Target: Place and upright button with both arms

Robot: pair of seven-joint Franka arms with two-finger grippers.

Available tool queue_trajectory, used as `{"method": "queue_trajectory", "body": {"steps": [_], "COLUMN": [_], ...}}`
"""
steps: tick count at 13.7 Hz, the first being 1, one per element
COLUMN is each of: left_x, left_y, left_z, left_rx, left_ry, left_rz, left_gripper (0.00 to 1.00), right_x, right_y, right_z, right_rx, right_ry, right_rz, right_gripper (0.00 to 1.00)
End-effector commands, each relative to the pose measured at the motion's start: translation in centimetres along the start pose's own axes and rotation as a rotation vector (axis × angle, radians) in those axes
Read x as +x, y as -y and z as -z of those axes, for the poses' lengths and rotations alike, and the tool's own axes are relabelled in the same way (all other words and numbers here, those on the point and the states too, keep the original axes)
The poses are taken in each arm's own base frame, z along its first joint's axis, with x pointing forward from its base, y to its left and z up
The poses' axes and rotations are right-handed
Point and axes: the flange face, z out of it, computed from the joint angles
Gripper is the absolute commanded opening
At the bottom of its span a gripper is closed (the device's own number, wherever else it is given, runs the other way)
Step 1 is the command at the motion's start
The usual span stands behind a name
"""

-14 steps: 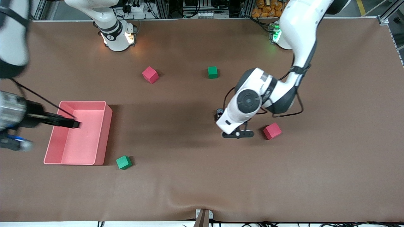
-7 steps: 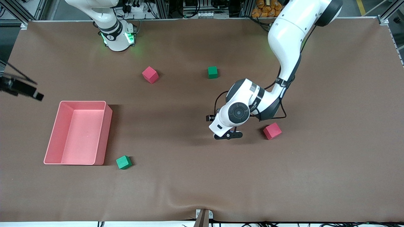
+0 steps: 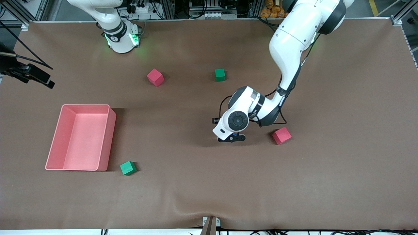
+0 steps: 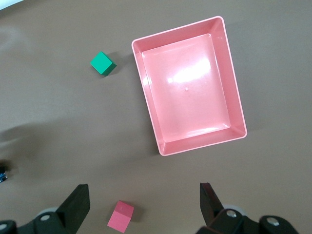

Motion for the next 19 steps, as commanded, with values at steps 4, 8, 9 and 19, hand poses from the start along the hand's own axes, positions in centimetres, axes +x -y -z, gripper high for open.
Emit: {"method": "queue_trajectory", "body": {"steps": [4,8,9,19], "left_x": [-0.3,-0.3,-0.3,-0.2], "left_y": [-0.8,-0.6,-0.5,0.0], "left_z": [-1.7,-1.9,-1.9,-1.7], "left_rx": [0.026,0.035,0.034,0.046], "left_ry": [0.023,0.033,0.035,0.047], "left_rz": [0.037,0.039,0.038,0.035], "left_gripper": [0.86,0.82,0.81,0.58], "right_x": [-0.1,-0.5,-0.5,-0.1], "right_y": [-0.7,-0.8,-0.8,-0.8], "right_z": [1.6,1.3,1.3,1.5], "right_rx": [-0.099,-0.101,-0.101,-0.091], "right_ry": [-0.022,0.019,0.019,0.012], "right_rz": [0.281,0.281,0.281,0.274], "right_gripper": [1.0,1.0,1.0,1.0]}}
